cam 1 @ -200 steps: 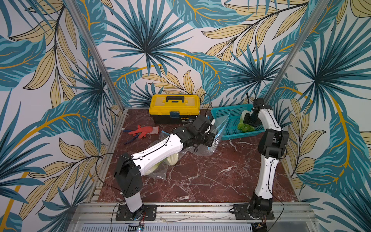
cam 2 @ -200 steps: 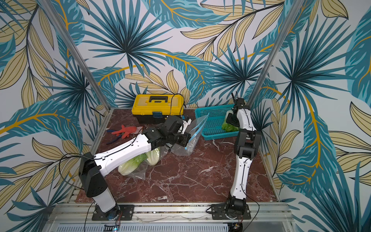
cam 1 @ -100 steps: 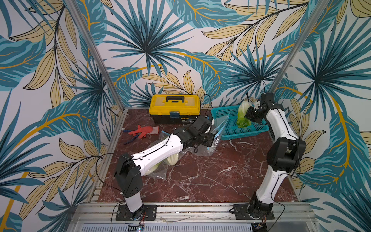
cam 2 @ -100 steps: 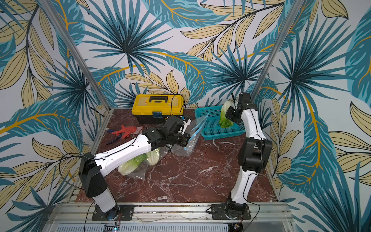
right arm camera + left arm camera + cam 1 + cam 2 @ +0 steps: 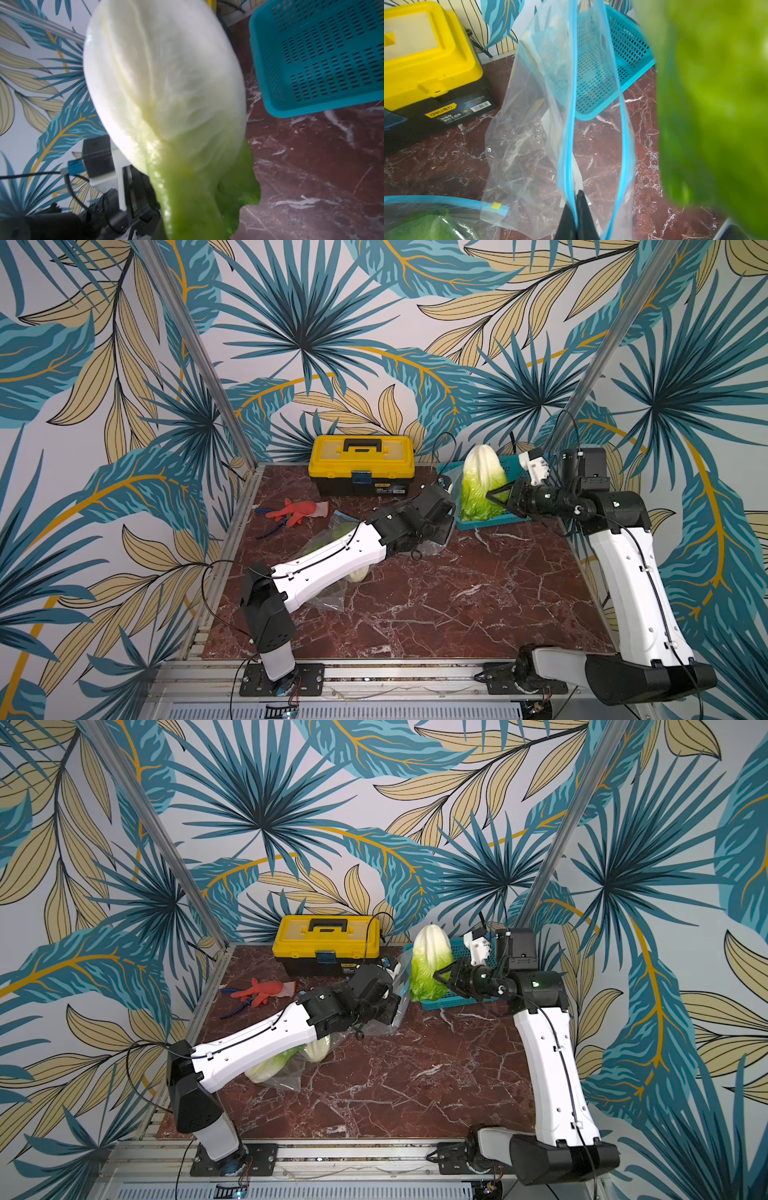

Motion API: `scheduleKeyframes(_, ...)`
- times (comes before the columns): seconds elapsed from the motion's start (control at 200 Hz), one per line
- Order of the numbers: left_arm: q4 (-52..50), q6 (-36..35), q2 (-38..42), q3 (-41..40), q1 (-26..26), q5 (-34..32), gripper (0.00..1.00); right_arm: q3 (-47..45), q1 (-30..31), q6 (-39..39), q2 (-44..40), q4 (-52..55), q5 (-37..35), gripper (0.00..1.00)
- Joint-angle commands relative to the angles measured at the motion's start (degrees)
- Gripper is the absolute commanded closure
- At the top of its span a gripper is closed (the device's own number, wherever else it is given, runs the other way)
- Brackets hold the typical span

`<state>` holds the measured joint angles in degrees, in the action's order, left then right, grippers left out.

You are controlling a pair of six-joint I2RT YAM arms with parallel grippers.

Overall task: Put the chinese cabbages into a zipper bag and zip it
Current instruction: Place the Chinese cabbage in the zipper food storage bag.

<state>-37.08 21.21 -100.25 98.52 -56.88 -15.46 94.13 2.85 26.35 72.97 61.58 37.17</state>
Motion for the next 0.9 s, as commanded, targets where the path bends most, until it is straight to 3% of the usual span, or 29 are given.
scheduleKeyframes(0.0,2.19,-5.11,-1.84,-0.21,-2.55,-6.51,1.0,-3.04,2.53,3.36,-1.91,6.52,9.92,0.96)
scheduleKeyframes(0.095,8.98,-11.44,-0.27,-6.66,-5.08,-10.99,1.0,-10.9,3.16,4.85,-5.77,5.04,13.72,0.96)
scheduleKeyframes(0.29,23.96,-27.73,10.68,-24.57,-5.04,-12.14,1.0,-26.37,3.74,5.9,-12.7,5.43,15.56,0.97)
scheduleKeyframes(0.37,24.64,-33.45,13.02,-27.44,-4.67,-11.54,1.0,-31.15,4.12,6.36,-14.87,6.62,15.77,0.99)
scheduleKeyframes(0.611,24.34,-35.03,13.62,-27.85,-4.05,-8.7,1.0,-36.5,5.76,0.7,-17.07,15.15,8.16,1.0)
scheduleKeyframes(0.896,11.26,-29.15,7.75,-18.02,-4.29,-8.2,1.0,-32.44,9.1,0.43,-16.07,16.14,5.28,1.0)
